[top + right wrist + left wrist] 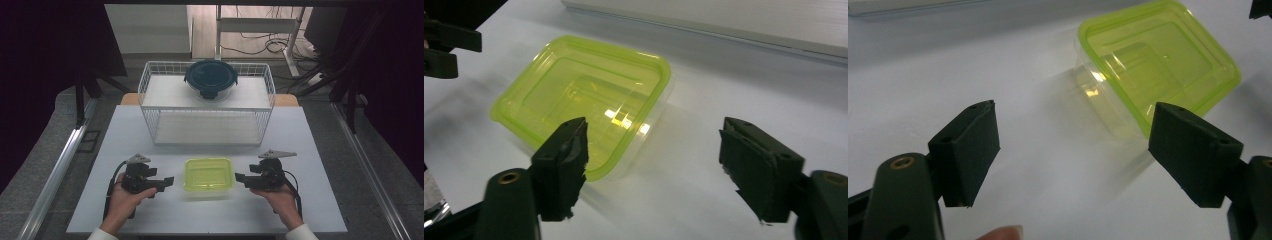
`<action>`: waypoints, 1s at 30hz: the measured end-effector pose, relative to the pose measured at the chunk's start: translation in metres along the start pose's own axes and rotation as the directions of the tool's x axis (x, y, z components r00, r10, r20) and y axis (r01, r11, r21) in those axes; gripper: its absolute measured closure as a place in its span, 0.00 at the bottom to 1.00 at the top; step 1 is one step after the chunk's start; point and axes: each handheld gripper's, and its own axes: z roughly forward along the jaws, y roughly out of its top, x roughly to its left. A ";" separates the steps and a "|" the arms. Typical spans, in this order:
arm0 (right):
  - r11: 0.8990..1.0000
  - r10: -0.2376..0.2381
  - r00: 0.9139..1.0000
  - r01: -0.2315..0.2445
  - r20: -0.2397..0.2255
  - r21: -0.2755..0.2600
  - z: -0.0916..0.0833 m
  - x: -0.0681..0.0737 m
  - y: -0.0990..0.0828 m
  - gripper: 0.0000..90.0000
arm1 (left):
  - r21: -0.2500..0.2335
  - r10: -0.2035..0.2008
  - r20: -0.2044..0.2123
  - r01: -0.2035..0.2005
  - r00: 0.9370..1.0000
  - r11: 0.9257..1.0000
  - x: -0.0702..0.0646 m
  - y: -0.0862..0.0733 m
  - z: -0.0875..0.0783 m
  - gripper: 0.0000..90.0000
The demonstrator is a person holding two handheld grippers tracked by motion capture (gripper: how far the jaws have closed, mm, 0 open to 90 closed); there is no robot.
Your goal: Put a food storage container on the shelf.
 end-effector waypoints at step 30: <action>0.982 0.177 0.974 -0.166 -0.139 0.085 0.037 -0.010 0.017 0.40 | 0.081 -0.202 0.138 0.193 0.969 0.978 0.005 0.029 0.043 0.28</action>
